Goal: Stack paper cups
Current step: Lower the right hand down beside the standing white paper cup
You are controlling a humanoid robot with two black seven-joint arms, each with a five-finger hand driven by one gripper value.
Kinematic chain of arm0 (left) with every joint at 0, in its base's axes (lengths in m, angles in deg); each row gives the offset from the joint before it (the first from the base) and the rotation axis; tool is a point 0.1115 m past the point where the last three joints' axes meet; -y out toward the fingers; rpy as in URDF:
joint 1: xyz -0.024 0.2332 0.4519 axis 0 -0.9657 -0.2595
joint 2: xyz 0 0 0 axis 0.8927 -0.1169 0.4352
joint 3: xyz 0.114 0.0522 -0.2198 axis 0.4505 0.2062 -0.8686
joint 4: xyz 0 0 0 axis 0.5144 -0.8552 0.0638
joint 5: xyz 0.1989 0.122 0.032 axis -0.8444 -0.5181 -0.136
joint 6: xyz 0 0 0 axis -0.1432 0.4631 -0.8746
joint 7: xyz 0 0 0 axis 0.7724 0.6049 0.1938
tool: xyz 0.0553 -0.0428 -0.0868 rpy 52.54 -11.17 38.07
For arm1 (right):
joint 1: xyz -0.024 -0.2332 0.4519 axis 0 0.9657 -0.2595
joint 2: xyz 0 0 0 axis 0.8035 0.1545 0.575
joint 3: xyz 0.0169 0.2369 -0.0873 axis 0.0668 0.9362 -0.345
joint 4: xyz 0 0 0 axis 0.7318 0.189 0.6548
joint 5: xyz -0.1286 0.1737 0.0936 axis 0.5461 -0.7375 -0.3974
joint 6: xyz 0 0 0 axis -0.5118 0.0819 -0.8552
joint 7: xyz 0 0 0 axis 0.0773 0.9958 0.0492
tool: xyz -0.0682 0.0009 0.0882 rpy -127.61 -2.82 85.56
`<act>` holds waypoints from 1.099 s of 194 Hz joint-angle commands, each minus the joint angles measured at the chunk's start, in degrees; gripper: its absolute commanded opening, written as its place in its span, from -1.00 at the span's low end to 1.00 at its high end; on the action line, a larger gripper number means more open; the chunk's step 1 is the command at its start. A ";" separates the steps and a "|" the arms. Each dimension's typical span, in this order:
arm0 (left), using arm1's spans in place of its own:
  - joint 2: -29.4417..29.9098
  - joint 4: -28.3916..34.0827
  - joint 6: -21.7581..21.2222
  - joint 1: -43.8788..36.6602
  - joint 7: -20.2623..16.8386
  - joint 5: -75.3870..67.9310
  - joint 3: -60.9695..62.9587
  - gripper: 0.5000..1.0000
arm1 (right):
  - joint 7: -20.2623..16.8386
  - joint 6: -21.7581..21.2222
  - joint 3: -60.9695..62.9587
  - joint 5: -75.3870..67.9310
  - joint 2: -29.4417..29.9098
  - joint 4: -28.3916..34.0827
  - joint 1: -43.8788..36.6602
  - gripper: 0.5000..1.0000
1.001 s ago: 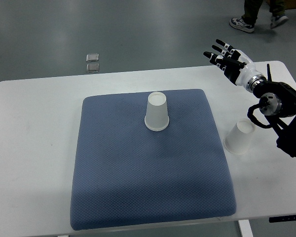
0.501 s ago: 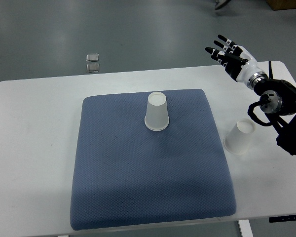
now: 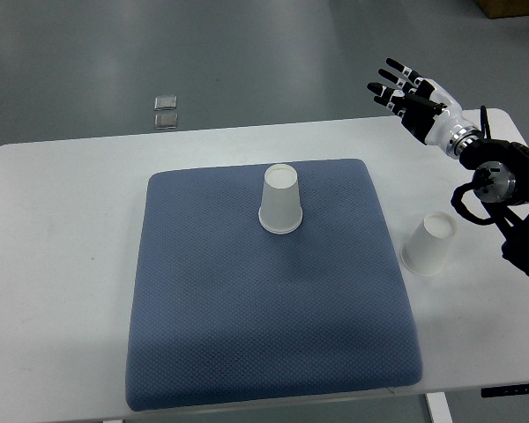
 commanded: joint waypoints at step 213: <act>0.00 0.00 0.00 0.00 0.00 -0.01 0.01 1.00 | 9.05 -22.65 -12.10 62.86 -26.79 23.87 0.76 0.73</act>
